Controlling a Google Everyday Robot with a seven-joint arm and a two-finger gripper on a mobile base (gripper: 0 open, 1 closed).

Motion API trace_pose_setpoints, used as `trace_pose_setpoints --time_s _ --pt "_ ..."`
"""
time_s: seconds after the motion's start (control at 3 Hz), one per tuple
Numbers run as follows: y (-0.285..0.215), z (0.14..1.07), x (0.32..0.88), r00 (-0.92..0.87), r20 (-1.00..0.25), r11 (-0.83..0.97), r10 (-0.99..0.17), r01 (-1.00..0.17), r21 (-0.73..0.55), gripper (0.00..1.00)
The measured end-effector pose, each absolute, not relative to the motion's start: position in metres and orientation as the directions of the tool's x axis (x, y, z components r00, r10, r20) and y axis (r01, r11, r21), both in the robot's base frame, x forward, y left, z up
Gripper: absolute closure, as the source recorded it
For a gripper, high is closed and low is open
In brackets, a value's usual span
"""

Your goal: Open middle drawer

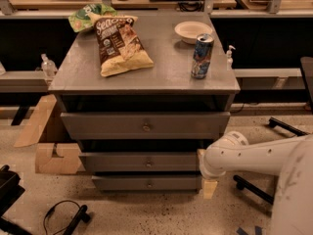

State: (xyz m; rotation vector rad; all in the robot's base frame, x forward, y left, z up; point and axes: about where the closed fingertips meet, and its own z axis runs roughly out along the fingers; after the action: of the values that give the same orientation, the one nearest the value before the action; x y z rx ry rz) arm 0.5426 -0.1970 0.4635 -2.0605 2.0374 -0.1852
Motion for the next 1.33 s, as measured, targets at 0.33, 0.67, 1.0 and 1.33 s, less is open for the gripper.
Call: trace_pose_setpoints --time_s 0.33,0.67,1.0,1.33 --pt "-0.199 0.457 0.553 0.026 -0.044 -0.015 -0.999 -0.968 -0.249 0.00" --pt "-0.193 0.449 0.564 0.034 -0.041 -0.023 -0.999 -0.970 -0.241 0.00" --pt "-0.183 0.440 0.582 0.048 -0.033 -0.040 -0.998 -0.974 -0.225 0.03" --pt "-0.178 0.434 0.592 0.054 -0.029 -0.047 -0.998 -0.977 -0.208 0.25"
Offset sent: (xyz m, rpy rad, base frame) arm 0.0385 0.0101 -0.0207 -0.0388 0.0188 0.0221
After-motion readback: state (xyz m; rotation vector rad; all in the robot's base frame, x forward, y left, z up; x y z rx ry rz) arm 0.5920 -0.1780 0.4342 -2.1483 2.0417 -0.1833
